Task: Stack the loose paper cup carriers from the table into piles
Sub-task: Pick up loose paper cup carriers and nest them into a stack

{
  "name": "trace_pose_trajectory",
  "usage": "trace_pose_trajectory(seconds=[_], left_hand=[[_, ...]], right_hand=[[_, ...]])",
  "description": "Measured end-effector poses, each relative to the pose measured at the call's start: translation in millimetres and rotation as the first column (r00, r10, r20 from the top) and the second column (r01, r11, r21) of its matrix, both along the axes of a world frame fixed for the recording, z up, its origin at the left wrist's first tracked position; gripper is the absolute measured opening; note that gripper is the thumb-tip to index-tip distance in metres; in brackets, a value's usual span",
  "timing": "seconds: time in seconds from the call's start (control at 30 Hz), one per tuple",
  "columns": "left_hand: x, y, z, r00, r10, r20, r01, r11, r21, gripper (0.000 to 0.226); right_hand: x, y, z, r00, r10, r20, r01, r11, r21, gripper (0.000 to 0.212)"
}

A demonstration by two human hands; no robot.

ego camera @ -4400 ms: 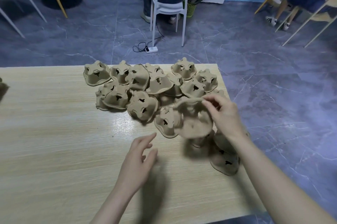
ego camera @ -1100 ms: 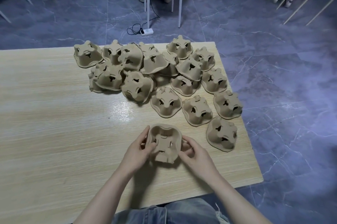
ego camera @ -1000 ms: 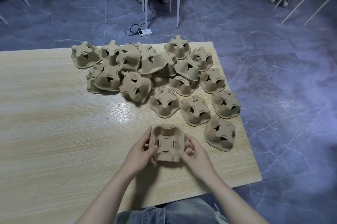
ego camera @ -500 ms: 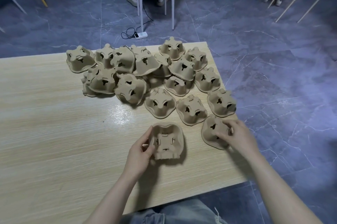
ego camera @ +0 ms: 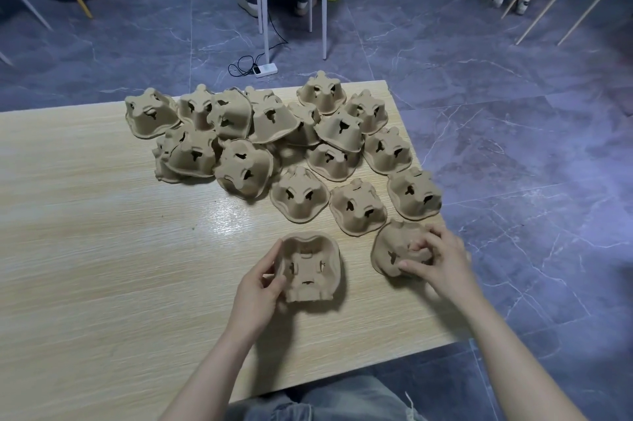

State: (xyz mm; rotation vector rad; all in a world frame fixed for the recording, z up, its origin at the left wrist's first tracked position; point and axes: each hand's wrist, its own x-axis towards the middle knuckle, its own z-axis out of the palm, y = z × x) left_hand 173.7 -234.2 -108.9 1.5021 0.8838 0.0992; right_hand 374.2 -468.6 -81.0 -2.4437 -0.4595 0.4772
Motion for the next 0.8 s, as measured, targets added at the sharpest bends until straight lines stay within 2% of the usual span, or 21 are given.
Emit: trace_pose_trajectory(seconds=[0.13,0.23,0.3,0.37,0.5,0.67,0.8], left_hand=[[1.8,-0.6,-0.2,1.000,-0.012,0.002,0.012,1.000,-0.018,0.062],[2.3,-1.2,0.6,1.000,-0.013,0.007,0.013,1.000,-0.024,0.062],[3.2,-1.9,1.9,1.000,-0.004,0.010,0.004,0.999,-0.041,0.061],[3.4,-1.8,2.0,1.000,-0.002,0.009,0.003,0.999,-0.043,0.060],[4.0,0.4,0.9,1.000,0.014,0.003,-0.014,0.998,-0.060,0.059],[4.0,4.1,2.5,1.000,0.022,0.010,-0.022,0.999,-0.040,0.056],[1.3,6.1,4.0,0.998,0.054,0.023,-0.053,0.998,-0.028,0.055]], right_hand=[[-8.6,0.0,9.4,0.987,0.047,0.155,-0.041,0.998,-0.039,0.041],[-12.7,-1.3,14.1,0.978,0.051,0.201,-0.037,0.997,-0.073,0.070],[-12.8,-3.0,17.3,0.975,0.057,0.217,-0.035,0.994,-0.103,0.079],[-12.0,-5.5,19.1,0.981,0.072,0.182,-0.051,0.992,-0.116,0.077],[-14.1,-3.7,24.6,0.999,0.004,-0.040,-0.004,1.000,0.021,0.072],[-17.7,6.9,30.7,0.999,-0.002,-0.034,0.007,0.989,0.149,0.045],[-28.8,25.6,41.6,0.999,0.004,0.042,-0.015,0.965,0.260,0.031]])
